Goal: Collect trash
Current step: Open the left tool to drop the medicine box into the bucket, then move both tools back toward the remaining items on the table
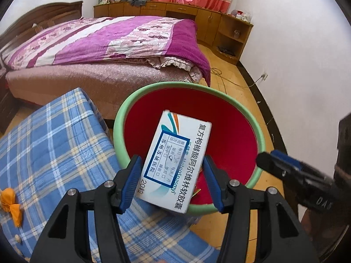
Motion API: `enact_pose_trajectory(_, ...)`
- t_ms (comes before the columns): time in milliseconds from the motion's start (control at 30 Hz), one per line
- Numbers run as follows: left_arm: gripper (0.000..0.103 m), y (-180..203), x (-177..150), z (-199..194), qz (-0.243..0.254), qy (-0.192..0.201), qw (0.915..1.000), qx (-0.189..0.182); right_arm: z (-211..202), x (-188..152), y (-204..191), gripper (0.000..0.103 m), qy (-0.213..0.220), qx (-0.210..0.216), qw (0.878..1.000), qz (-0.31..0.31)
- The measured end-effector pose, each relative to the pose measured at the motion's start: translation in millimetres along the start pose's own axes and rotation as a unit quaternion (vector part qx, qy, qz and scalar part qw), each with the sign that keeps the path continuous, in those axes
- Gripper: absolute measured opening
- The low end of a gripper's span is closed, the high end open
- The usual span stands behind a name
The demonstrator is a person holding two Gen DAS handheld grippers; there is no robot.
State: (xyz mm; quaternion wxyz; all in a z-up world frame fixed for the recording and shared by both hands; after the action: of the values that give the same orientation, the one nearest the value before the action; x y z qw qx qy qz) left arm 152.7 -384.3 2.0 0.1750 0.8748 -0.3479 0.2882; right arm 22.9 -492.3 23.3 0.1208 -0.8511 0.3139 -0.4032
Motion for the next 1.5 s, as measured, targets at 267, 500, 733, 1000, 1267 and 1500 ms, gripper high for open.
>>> enact_pose_trajectory(267, 0.058, -7, -3, -8, -0.017, 0.007, 0.9998, -0.004, -2, 2, 0, 0.070, 0.002, 0.001, 1.000, -0.001)
enact_pose_trajectory(500, 0.058, -26, -10, -29, -0.038, 0.013, 0.9992, 0.007, -8, 0, -19, 0.070, 0.004, 0.011, 1.000, -0.021)
enact_pose_trajectory(733, 0.058, -57, -20, -56, -0.067, 0.024, 0.9970, 0.031, -8, -3, -54, 0.070, -0.005, 0.027, 0.998, -0.049)
enact_pose_trajectory(1000, 0.058, -114, -35, -90, -0.113, 0.039, 0.9901, 0.074, -7, -7, -104, 0.071, -0.009, 0.051, 0.995, -0.083)
enact_pose_trajectory(1267, 0.058, -173, -55, -122, -0.155, 0.050, 0.9793, 0.120, 7, -21, -152, 0.073, -0.030, 0.076, 0.992, -0.098)
enact_pose_trajectory(1500, 0.058, -219, -73, -139, -0.180, 0.053, 0.9710, 0.149, 23, -29, -188, 0.073, -0.043, 0.082, 0.989, -0.114)
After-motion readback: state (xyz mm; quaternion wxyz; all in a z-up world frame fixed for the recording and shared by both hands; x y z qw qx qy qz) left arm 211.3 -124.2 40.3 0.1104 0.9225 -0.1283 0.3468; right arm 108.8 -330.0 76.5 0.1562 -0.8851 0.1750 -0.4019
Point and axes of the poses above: each gripper's, at about its wrist camera, not at the fingertips, and z roughly the way its jaws point, y to its right, x to its top, the point moved 5 cm from there along z, roughly the way its jaws point, and after that the axes turned 5 degrees about x, right-handed, at the moved point
